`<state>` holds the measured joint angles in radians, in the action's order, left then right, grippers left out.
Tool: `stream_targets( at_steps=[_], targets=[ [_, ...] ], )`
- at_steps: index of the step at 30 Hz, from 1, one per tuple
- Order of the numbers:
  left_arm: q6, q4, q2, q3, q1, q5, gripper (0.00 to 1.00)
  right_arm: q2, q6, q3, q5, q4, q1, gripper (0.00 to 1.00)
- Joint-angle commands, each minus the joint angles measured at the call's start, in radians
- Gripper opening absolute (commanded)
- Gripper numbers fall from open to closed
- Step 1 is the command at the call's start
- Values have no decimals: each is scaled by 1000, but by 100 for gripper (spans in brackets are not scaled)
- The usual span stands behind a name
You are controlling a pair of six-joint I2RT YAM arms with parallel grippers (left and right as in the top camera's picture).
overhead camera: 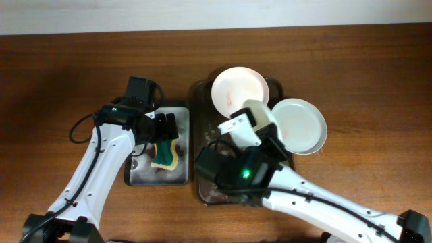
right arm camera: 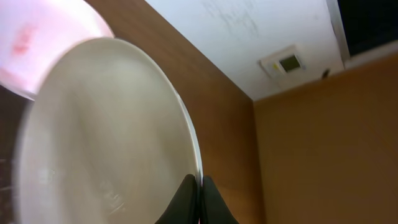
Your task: Clean dirty plates on tray and stack at the side
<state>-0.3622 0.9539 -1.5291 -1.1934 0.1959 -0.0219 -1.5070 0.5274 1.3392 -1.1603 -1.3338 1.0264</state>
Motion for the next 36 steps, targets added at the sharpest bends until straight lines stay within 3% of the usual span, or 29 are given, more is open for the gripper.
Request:
stream_targets(
  at_steps=[1,4,6,9,12,16,18,21,22,23,27,29,32,36],
  targets=[
    [0,2,15,-20,-5,8,100,60,-120,45,206,85,-104,4],
    [0,4,15,-20,-5,8,99,82,-52,55,420,109,-307,4],
    [0,6,15,-20,-5,8,99,117,-143,55,698,185,-513,4],
    [0,6,15,-20,-5,8,99,118,-318,55,1308,269,-1078,4],
    [0,6,15,-20,-5,8,99,46,-305,55,1496,293,-1503,4],
    [0,6,15,-20,-5,8,99,-142,-230,54,1508,363,-1794,4],
    [0,4,15,-20,-5,8,99,-256,-169,54,1508,418,-1847,4],
    [1,2,15,-20,-5,8,99,-356,-189,54,1463,459,-1858,8],
    [0,2,15,-20,-5,8,99,-351,-239,54,1514,460,-1856,30],
    [0,2,15,-20,-5,8,99,-332,-305,54,1604,451,-1843,41],
    [0,3,15,-20,-5,8,99,-241,-472,54,1695,277,-1629,54],
    [0,6,15,-20,-5,8,99,-265,-437,33,1506,257,-1445,64],
    [1,14,15,-20,-5,8,99,-323,-403,-24,1410,368,-1324,67],
    [0,14,15,-20,-5,8,99,-402,-404,-27,1339,453,-1288,63]
  ],
)
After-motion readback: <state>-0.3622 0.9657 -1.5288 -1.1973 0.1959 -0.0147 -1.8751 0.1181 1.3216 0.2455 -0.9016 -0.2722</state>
